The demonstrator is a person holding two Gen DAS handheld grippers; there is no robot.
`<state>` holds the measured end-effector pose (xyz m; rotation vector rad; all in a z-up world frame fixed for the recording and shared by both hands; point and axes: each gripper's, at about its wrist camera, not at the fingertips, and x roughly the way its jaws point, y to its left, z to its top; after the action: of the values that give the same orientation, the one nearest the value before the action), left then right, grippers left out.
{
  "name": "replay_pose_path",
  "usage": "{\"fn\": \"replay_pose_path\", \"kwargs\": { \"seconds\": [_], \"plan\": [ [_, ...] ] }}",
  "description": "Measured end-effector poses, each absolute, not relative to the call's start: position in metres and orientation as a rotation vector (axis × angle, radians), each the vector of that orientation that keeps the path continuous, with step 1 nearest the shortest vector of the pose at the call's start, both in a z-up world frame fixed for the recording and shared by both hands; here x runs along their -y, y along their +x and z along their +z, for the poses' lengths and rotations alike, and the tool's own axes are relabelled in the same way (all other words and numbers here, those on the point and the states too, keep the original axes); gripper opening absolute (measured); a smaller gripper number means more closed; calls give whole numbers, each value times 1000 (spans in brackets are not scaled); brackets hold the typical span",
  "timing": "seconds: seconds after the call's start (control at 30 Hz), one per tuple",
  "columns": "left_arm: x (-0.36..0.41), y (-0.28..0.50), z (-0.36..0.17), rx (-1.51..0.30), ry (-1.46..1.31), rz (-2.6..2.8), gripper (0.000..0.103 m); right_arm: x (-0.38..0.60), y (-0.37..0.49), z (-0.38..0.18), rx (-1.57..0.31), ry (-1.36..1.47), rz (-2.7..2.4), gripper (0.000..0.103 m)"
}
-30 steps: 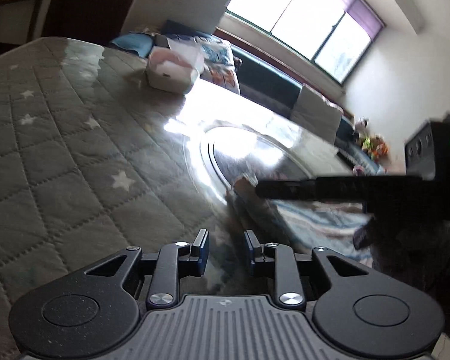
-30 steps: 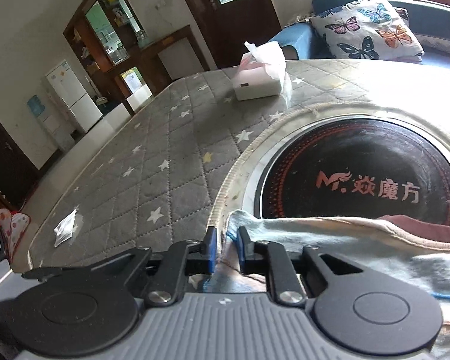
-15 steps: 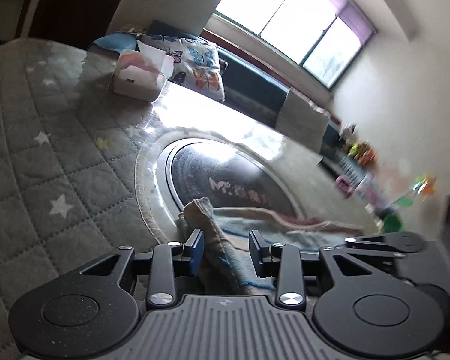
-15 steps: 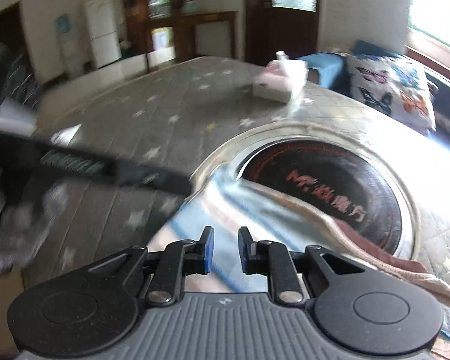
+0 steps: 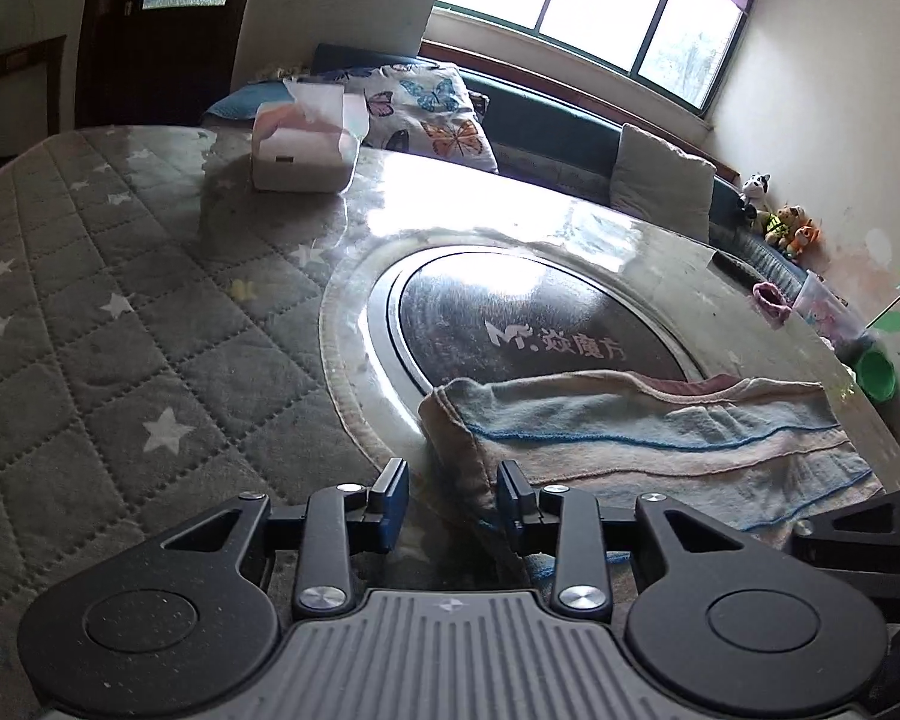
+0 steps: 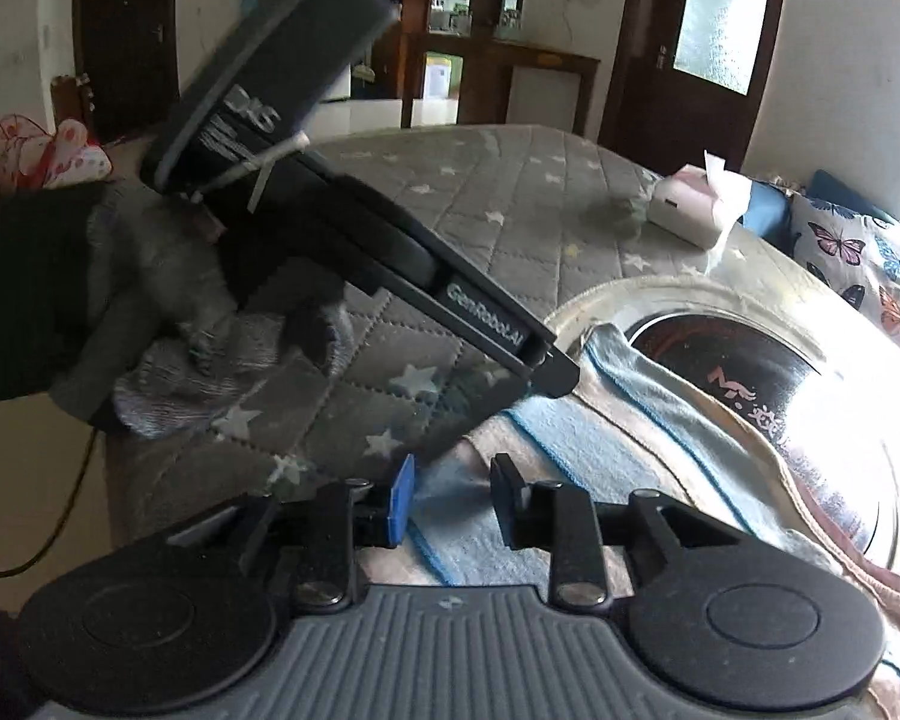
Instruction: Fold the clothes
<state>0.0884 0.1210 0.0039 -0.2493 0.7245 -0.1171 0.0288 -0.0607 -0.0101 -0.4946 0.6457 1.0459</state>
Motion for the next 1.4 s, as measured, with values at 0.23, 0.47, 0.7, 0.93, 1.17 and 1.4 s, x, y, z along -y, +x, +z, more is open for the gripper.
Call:
{"fn": "replay_pose_path", "kwargs": {
  "seconds": [0.23, 0.47, 0.7, 0.93, 1.17, 1.4],
  "plan": [
    [-106, 89, 24, -673, -232, -140, 34, 66, 17, -21, -678, -501, 1072, 28],
    [-100, 117, 10, -721, -240, -151, 31, 80, 28, -10, -686, -431, 1065, 28],
    [-103, 125, -1, -734, -236, -153, 28, 90, 59, -7, -684, -362, 959, 28],
    [-103, 126, -2, -730, -223, -155, 28, 81, 81, -22, -718, -344, 933, 29],
    [-99, 126, -3, -727, -205, -145, 28, 86, 58, -20, -695, -393, 965, 28],
    [-101, 116, 8, -715, -216, -121, 30, 92, 36, -10, -643, -421, 963, 28]
  ]
}}
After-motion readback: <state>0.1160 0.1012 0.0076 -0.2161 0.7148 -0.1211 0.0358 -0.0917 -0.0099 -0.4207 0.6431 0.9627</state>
